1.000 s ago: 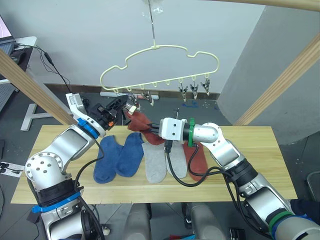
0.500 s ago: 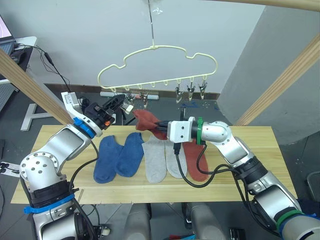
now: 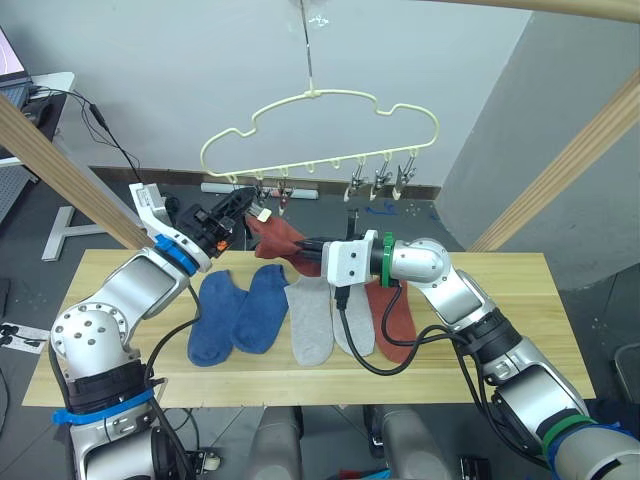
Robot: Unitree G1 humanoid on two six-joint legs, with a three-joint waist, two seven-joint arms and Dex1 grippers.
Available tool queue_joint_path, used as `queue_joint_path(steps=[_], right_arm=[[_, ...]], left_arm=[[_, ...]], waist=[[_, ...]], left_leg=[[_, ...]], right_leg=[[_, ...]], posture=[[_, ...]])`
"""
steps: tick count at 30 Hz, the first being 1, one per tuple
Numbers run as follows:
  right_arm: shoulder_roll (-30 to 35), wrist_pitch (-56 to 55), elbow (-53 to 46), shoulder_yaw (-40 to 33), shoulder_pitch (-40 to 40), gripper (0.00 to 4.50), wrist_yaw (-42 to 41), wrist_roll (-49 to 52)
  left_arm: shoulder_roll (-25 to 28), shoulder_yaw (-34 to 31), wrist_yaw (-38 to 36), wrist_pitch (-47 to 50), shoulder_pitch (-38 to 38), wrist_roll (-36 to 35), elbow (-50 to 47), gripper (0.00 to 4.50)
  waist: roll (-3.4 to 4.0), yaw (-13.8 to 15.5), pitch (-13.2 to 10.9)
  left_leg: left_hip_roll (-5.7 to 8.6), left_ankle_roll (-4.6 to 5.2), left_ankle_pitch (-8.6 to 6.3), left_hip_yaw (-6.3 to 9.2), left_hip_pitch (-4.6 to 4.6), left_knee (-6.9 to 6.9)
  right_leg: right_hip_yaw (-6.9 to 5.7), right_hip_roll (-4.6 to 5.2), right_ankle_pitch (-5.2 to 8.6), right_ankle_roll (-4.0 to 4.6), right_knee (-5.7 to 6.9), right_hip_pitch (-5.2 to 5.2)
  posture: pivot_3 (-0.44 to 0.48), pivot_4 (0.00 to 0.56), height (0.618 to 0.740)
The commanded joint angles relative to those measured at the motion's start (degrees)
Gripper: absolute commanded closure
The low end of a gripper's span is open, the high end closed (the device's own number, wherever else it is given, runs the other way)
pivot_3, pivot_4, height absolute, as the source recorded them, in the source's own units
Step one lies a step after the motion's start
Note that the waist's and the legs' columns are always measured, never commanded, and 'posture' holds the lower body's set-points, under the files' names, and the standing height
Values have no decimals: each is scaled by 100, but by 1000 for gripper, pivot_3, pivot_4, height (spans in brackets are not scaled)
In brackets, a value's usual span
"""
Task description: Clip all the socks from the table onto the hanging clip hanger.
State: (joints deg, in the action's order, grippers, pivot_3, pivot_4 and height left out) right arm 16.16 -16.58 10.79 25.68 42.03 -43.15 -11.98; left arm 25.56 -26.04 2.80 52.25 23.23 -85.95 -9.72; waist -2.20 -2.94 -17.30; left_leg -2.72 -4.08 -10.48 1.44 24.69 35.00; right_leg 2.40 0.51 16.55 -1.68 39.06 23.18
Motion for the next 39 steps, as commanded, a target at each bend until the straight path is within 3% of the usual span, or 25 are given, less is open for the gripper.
queue_joint_path(steps=[1,6,9,13,15,22,23,27,33,39], right_arm=[[-48,-68,-116,-97,10,4500,56,50],[-255,154,-128,-153,-82,4500,-42,366],[-524,546,-225,-235,-176,4500,-173,787],[-837,1873,-621,-336,-394,3342,-506,1589],[-823,2129,-757,-359,-452,2734,-523,1662],[-284,2751,-1133,-725,-874,234,-465,1806],[-208,2814,-1184,-810,-937,68,-403,1801],[117,3220,-1560,-1177,-1204,68,-263,1958],[346,4162,-2503,-1787,-1407,0,-72,2535],[376,4852,-3244,-2079,-1365,0,-10,3200]], left_arm=[[86,-8,-128,-86,-166,-62,-367,3000],[313,-21,-128,-164,-334,272,-416,1500],[465,-77,-212,-306,-452,564,-490,1500],[881,9,-577,-434,-905,1280,-895,1481],[1131,291,-928,-745,-1158,2084,-1156,1481],[1187,1149,-1498,-1535,-1607,3708,-2115,1481],[1143,1262,-1538,-1612,-1633,3864,-2209,1481],[859,1840,-1562,-2047,-1566,4712,-2269,1481],[303,2681,-1572,-2966,-1141,6158,-1662,2899],[-368,2696,-1202,-3343,-805,6797,-1009,2899]], waist=[[0,5,0],[0,16,-1],[0,10,-1],[-1,19,-1],[0,38,-1],[1,185,-2],[1,197,-2],[0,193,-2],[2,121,-2],[1,95,-2]], left_leg=[[0,0,0,1,0,0],[-1,0,0,6,1,0],[-2,1,0,5,1,0],[-3,0,0,8,3,-3],[-3,1,-1,8,4,-4],[1,19,-12,10,7,-6],[2,20,-12,9,8,-6],[7,21,-12,0,9,-5],[0,22,-12,3,11,-6],[0,23,-13,4,13,-5]], right_leg=[[-1,1,0,0,0,0],[-5,0,0,1,2,0],[-4,0,-1,2,2,1],[-5,1,-1,4,0,2],[-5,2,-1,4,0,4],[-6,4,-4,8,-4,6],[-5,6,-4,8,-5,6],[-3,10,-4,8,-6,7],[-2,-8,-4,9,-5,10],[-4,-9,-4,8,-4,11]], posture=[[-42,311,740],[-25,309,740],[-21,304,740],[-8,301,740],[0,297,740],[5,291,740],[5,291,740],[-18,289,740],[-45,285,740],[-83,291,740]])
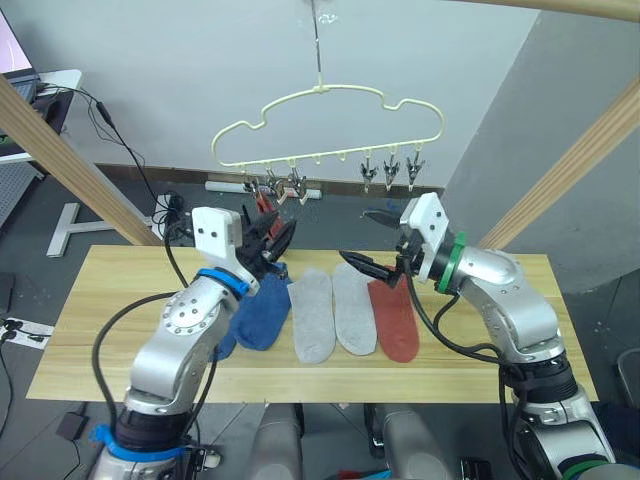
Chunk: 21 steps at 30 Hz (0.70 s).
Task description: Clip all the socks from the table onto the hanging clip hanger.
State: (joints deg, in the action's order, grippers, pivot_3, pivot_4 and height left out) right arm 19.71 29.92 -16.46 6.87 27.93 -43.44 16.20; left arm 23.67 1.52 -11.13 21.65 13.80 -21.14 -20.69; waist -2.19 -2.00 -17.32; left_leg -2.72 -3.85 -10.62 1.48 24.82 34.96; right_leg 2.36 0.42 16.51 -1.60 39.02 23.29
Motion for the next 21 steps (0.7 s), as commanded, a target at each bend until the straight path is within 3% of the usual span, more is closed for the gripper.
queue_joint_path(steps=[1,9,21], right_arm=[[36,242,-564,-209,84,0,37,425],[87,525,-633,-325,458,0,203,729],[66,484,-497,-317,667,0,395,769]], left_arm=[[-261,-66,221,-341,184,403,183,2899],[-745,-274,526,-790,630,945,839,2899],[-865,-361,330,-861,1011,1057,1079,2899]], waist=[[0,0,0],[0,-34,0],[0,-89,0]], left_leg=[[0,0,0,0,0,0],[2,2,0,1,2,6],[2,2,0,0,4,5]], right_leg=[[0,0,0,0,0,0],[-2,-1,-1,-1,3,0],[-1,0,-1,-1,3,0]], posture=[[-92,295,740],[-108,299,740],[-112,301,740]])
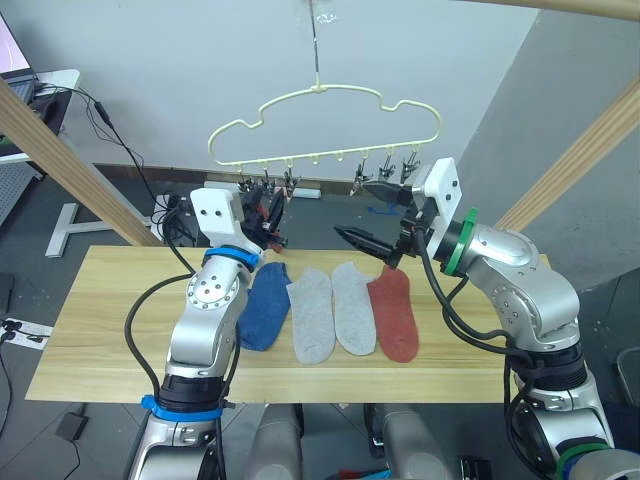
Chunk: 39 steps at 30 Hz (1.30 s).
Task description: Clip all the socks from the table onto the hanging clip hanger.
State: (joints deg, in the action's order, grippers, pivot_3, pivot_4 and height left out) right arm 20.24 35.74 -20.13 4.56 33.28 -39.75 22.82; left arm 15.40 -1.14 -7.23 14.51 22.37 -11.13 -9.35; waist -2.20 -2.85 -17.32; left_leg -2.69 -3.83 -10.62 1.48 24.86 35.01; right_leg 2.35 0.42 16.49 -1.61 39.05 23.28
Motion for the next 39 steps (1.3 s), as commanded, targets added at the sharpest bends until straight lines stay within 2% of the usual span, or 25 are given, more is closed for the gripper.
queue_joint_path(steps=[1,19,25,27,29,34,39], right_arm=[[15,-101,-124,-83,134,0,25,111],[37,-152,-49,-60,149,0,36,145],[45,-113,-70,-46,100,0,47,151],[81,-59,-59,45,-27,0,62,81],[153,-59,9,246,-267,0,190,-193],[326,-351,919,982,-899,0,758,-1343],[-83,-581,2452,1162,-758,0,1184,-1857]], left_arm=[[-43,-107,-65,-154,212,58,-25,2899],[-125,-169,-170,-301,319,203,15,2899],[-246,-304,-226,-197,309,32,-14,4145],[-283,-361,-226,-145,332,-38,2,4392],[-314,-407,-252,-70,340,-131,-12,4439],[-290,-620,-429,528,414,-660,-79,4439],[-62,-860,-790,1073,464,-1221,-152,4439]], waist=[[0,-7,0],[0,-36,0],[0,-36,0],[0,-36,0],[0,-34,0],[-1,-40,0],[-1,-101,0]], left_leg=[[0,0,0,0,0,1],[0,0,0,1,0,1],[-1,0,0,1,0,1],[0,0,0,1,0,1],[0,0,0,1,0,1],[0,0,0,0,-2,2],[-2,0,1,-3,-5,9]], right_leg=[[-1,0,0,0,1,0],[-1,0,0,0,1,0],[-1,-1,0,0,2,0],[-1,-1,0,0,2,0],[-1,0,0,0,1,-1],[0,0,0,0,4,-2],[5,-5,-4,-4,6,-2]], posture=[[-107,304,740],[-106,305,740],[-106,307,740],[-106,307,740],[-105,307,740],[-98,303,740],[-89,299,740]])
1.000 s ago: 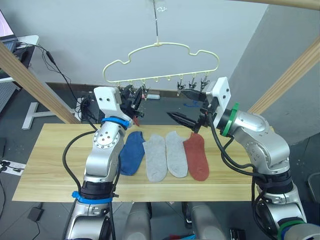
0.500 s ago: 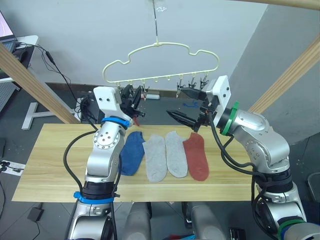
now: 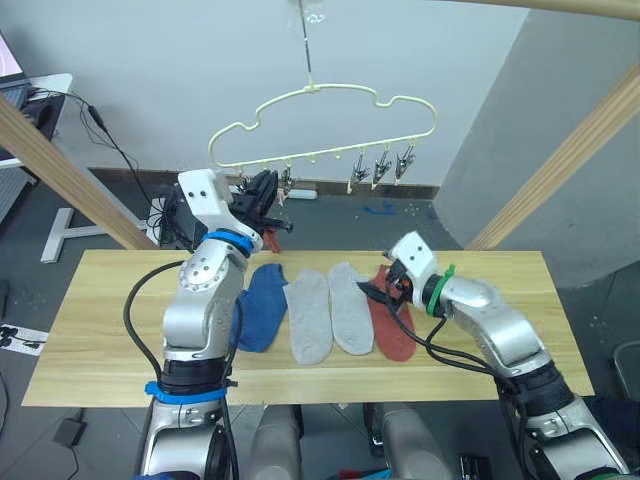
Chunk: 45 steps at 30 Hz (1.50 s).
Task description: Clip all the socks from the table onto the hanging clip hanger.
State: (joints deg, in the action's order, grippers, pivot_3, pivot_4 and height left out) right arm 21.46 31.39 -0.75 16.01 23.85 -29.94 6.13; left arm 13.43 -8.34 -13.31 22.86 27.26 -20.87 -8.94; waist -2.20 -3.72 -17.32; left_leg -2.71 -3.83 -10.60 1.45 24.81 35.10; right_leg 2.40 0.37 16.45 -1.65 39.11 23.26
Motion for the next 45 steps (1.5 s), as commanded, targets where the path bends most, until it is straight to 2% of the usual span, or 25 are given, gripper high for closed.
queue_joint_path(steps=[1,5,8,11,18,22,23,28,30,33,40,45], right_arm=[[-309,-182,873,-3,255,0,301,-267],[-510,-217,1843,19,488,0,377,-508],[-626,-92,2181,-7,514,0,286,-514],[-630,-90,2284,21,433,588,200,-585],[-61,-701,2065,283,21,3085,-200,-999],[422,-1680,1571,401,-84,4460,-574,-1196],[475,-1842,1483,424,-76,4486,-653,-1209],[348,-2248,352,490,220,4486,-1235,-1012],[-51,-2129,19,752,557,4486,-1277,-1102],[-594,-1857,-8,862,989,4486,-1177,-1123],[-1121,-1708,216,810,1806,4486,-1125,-1140],[-1139,-1812,315,728,2039,4486,-1186,-1089]], left_arm=[[215,-161,-248,304,-37,-296,-209,4439],[416,-244,-369,434,-88,-413,-245,4439],[500,-279,-402,464,-122,-439,-261,4439],[521,-292,-414,484,-135,-452,-271,4439],[577,-318,-437,602,-234,-562,-359,4439],[457,-672,-342,1259,-203,-1311,-393,4439],[431,-776,-292,1435,-171,-1514,-378,4439],[399,-1912,348,3282,163,-4039,53,4439],[488,-2261,808,3745,310,-4930,333,4439],[552,-2384,1423,4007,406,-5845,407,4439],[608,-2062,2064,3916,148,-6741,51,4439],[844,-1836,2062,3814,-53,-6882,-128,4439]], waist=[[0,-24,0],[0,-38,0],[-1,-46,1],[-2,-43,2],[-4,-35,7],[-3,-21,6],[-3,-23,6],[-3,-142,5],[-3,-154,5],[-5,-119,5],[-6,-74,6],[-6,-24,6]], left_leg=[[-2,0,0,1,-2,0],[-6,-1,1,3,-2,0],[-6,-1,1,-1,-2,0],[-6,-1,1,3,-3,0],[-5,-1,0,2,-6,1],[-4,-1,1,2,-7,3],[-3,-1,1,1,-8,3],[-11,-1,1,2,-10,8],[-14,-1,1,4,-12,8],[-12,-9,6,9,-15,14],[-6,-25,14,11,-9,28],[-7,-25,14,11,-8,29]], right_leg=[[0,-3,-1,1,2,0],[-1,-9,-4,6,3,0],[5,-7,-4,5,-2,-1],[0,-8,-4,5,-1,-3],[2,-7,-5,3,-1,-7],[2,-7,-5,-1,0,-9],[3,-6,-3,-6,1,-9],[6,-14,7,-28,10,-6],[6,-17,7,-28,16,-5],[2,-12,4,-23,36,-4],[-1,-3,-9,0,37,-4],[-2,-3,-10,1,37,-4]], posture=[[-89,299,740],[-90,302,740],[-82,298,740],[-78,298,740],[-73,295,740],[-73,295,740],[-86,296,740],[-99,293,740],[-99,293,740],[-94,285,740],[-84,283,740],[-67,282,740]])
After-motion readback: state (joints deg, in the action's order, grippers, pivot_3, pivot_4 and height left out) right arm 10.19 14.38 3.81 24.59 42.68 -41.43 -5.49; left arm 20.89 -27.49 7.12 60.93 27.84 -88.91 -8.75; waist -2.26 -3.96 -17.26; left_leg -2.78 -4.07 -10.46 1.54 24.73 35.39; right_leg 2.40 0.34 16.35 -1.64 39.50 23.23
